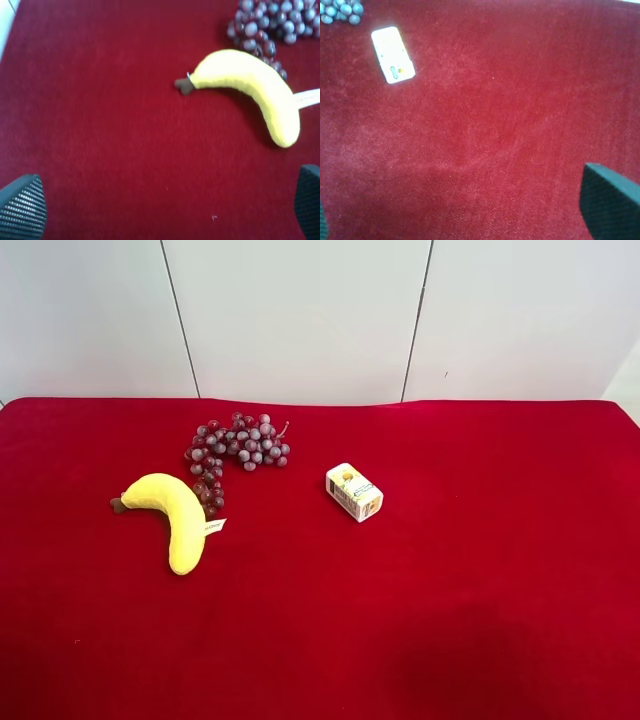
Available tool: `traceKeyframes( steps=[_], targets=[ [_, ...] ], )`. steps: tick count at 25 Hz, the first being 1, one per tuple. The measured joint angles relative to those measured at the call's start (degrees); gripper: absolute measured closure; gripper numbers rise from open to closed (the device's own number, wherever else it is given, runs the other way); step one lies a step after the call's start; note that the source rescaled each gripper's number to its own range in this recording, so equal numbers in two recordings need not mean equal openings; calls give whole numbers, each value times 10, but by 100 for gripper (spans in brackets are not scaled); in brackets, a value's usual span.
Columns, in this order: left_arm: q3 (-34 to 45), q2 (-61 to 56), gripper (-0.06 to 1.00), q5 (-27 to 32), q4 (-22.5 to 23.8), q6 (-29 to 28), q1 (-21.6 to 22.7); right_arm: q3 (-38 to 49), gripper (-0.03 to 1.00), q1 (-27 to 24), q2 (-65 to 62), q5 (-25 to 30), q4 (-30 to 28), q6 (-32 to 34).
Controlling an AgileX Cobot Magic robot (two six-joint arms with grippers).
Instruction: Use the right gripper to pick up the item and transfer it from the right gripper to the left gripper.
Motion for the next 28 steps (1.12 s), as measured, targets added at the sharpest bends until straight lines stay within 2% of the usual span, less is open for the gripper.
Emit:
traceKeyframes(
  steps=[3,19,28],
  targets=[
    [6,-1,-6,2,5,6,0,0,-3,-14,0,0,0,0],
    [6,-1,-6,2,7,9,0,0,-3,-178,0,0,0,0],
    [6,-1,-6,2,7,9,0,0,-3,-193,0,0,0,0]
  ],
)
